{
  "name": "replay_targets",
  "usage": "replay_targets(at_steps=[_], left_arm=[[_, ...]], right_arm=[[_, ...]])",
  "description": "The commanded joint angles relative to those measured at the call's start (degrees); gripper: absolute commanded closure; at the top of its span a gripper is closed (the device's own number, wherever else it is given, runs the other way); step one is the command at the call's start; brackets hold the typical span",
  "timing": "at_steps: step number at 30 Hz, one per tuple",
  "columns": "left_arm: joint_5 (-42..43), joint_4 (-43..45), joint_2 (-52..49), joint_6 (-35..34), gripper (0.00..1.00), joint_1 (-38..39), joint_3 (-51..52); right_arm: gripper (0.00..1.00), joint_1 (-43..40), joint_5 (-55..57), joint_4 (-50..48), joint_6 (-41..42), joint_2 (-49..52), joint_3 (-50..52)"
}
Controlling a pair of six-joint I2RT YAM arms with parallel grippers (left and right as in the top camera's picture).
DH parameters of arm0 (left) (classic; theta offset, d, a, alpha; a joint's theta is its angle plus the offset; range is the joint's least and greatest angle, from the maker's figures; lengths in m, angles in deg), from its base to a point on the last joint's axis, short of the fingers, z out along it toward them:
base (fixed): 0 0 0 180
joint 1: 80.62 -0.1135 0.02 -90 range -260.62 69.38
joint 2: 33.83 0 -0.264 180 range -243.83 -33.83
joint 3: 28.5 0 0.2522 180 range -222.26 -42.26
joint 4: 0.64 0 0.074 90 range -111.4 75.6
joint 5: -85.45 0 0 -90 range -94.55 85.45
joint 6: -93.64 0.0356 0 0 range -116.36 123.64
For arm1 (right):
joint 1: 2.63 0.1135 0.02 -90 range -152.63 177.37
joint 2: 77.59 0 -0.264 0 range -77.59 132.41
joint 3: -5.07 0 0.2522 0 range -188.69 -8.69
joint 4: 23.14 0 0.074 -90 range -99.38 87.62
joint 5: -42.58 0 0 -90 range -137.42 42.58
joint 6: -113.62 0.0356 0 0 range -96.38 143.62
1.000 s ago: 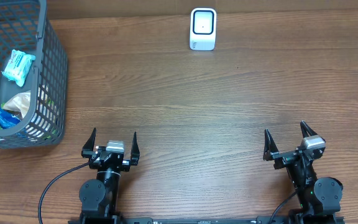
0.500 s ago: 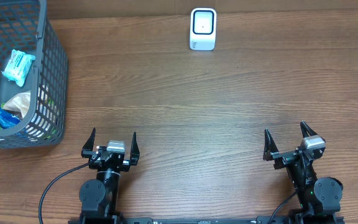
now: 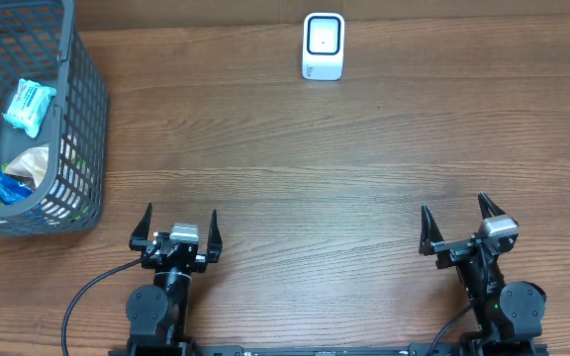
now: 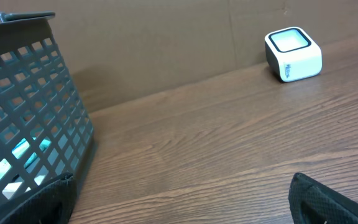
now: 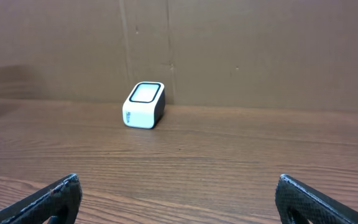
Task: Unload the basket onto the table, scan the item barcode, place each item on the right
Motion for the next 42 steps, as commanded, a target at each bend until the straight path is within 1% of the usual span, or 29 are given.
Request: replay_targets(at_steps=[1,14,23,31,36,42], left_arm=[[-0.5,0.22,0.7,1.11,0.0,-0.2,0.24],[-0.33,0.74,0.7,-0.7,0.0,-0.2,-1.33],[-0.33,-3.54,0.7,-1.57,0.0,-0.2,-5.64],[-0.39,-4.61,0.61,-4.15,0.0,-0.2,-7.45],[-0.35,-4.61,0.61,-4.26,0.0,-0.2,-7.91],[-0.35,-5.11,0.17,-8.0,0.0,-0.2,-9.68]], right_arm=[[0.0,-0.24,1.31,-0.17,-0.24,-0.52,0.61],[0.0,-0.22,2.01,-0.15,-0.2,-0.52,0.59],[0.0,-0.24,2.05,-0.37,-0.2,-0.52,-0.55],[0.0,-0.22,2.05,-0.37,-0.2,-0.52,-1.62],[0.0,-0.22,2.03,-0.39,-0.17,-0.52,-1.99],[0.0,-0.22,2.03,-0.11,0.9,-0.52,-4.33]])
